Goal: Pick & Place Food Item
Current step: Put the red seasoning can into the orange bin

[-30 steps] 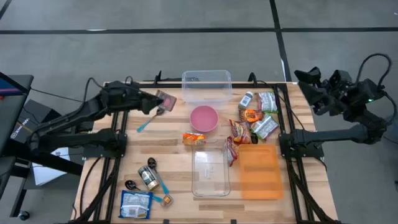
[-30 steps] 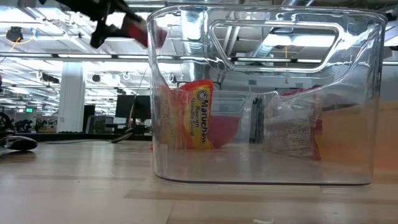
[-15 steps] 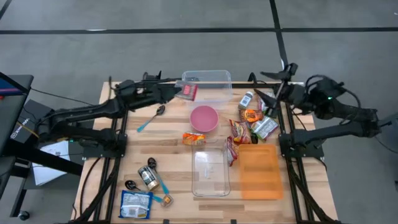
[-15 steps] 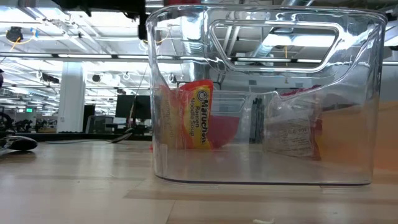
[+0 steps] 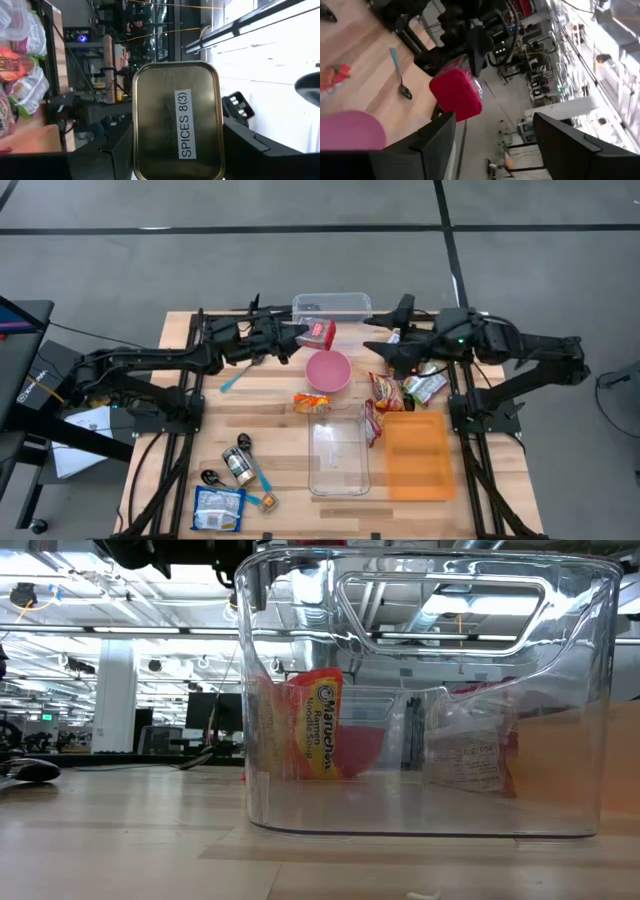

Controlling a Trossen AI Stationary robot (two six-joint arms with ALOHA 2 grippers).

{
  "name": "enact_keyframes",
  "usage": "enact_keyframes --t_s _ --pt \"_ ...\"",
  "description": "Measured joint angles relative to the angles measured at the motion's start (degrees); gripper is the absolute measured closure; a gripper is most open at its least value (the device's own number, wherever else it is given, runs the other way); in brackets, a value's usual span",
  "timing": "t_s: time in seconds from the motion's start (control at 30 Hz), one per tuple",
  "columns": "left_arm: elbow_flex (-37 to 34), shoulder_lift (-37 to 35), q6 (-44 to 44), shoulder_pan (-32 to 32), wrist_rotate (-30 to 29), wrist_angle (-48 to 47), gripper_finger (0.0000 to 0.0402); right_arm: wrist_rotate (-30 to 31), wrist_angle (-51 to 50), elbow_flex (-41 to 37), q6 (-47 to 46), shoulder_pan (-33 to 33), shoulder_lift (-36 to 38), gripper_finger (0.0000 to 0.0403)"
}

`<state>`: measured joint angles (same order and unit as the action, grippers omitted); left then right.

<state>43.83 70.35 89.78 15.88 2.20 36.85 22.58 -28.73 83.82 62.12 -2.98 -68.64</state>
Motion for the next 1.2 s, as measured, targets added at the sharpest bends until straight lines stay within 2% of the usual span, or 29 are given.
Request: enact_keyframes --t_s 0.23,0.47,0.63,0.97,1.2 --pt "0.02 -0.35 4.02 -0.01 -0.18 1.44 0.0191 -0.21 2.5 1.69 11.55 -2.03 -5.5 0.0143" --pt "0.02 -0.88 5.22 -0.73 -0.09 2.21 0.0191 1.04 7.98 1.69 18.76 -2.8 -10.51 0.0143" --pt "0.03 -0.97 5.93 -2.38 -0.07 4.62 0.0191 1.52 15.77 1.82 20.07 -2.13 -11.21 0.0143" --pt "0.04 -1.3 7.03 -4.68 0.69 4.45 0.0191 3.3 15.49 1.71 23.53 -3.63 -12.26 0.0143" --pt "0.09 -1.79 6.84 -4.59 1.29 4.47 0.0191 7.65 12.66 1.74 21.69 -7.21 -11.68 0.0143"
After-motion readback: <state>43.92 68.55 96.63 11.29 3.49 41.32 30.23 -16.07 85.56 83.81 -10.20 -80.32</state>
